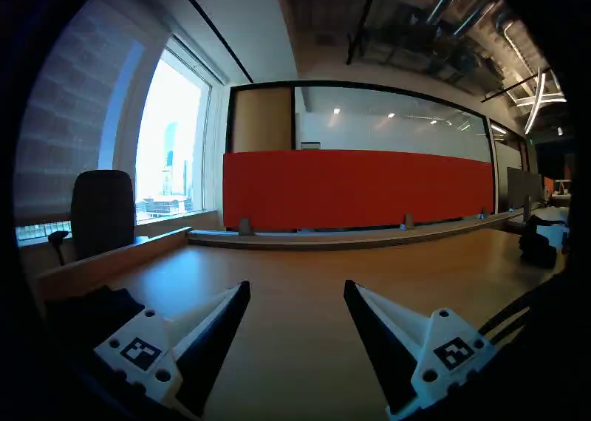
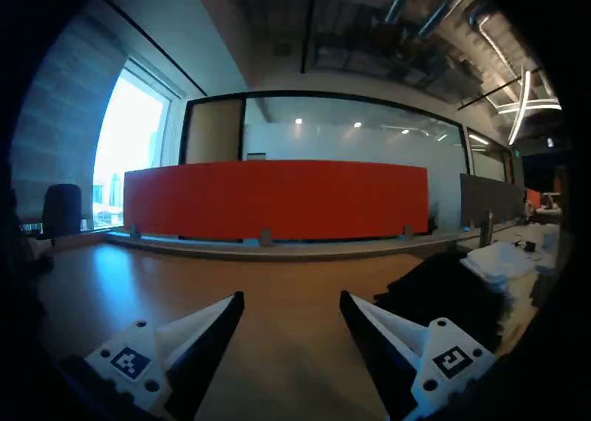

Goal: Fold towel

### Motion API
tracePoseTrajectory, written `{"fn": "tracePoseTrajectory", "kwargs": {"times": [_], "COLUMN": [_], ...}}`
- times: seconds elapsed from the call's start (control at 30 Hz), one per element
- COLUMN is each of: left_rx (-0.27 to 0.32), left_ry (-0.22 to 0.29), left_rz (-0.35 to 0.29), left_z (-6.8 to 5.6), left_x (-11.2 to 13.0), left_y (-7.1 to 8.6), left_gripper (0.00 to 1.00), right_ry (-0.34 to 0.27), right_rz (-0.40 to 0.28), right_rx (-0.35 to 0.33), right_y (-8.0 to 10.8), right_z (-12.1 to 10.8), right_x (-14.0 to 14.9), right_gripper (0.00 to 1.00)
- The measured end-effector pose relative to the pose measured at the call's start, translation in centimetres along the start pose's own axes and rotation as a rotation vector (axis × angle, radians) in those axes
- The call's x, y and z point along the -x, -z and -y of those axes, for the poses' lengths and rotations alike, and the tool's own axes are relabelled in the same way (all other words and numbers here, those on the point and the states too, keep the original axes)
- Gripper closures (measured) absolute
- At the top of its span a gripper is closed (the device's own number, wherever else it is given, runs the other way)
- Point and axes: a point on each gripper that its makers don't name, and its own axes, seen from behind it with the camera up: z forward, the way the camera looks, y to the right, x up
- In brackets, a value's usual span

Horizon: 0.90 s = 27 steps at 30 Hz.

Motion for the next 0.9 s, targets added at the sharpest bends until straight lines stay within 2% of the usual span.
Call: {"fn": "tracePoseTrajectory", "kwargs": {"times": [0.9], "left_rx": [0.0], "left_ry": [0.003], "left_rz": [-0.001], "left_z": [-0.01], "left_x": [0.66], "left_y": [-0.24], "left_gripper": [0.06], "right_ry": [0.0], "right_rz": [0.0], "right_rx": [0.0], "right_y": [-0.05], "right_z": [0.01], "right_x": [0.05], "right_gripper": [0.0]}}
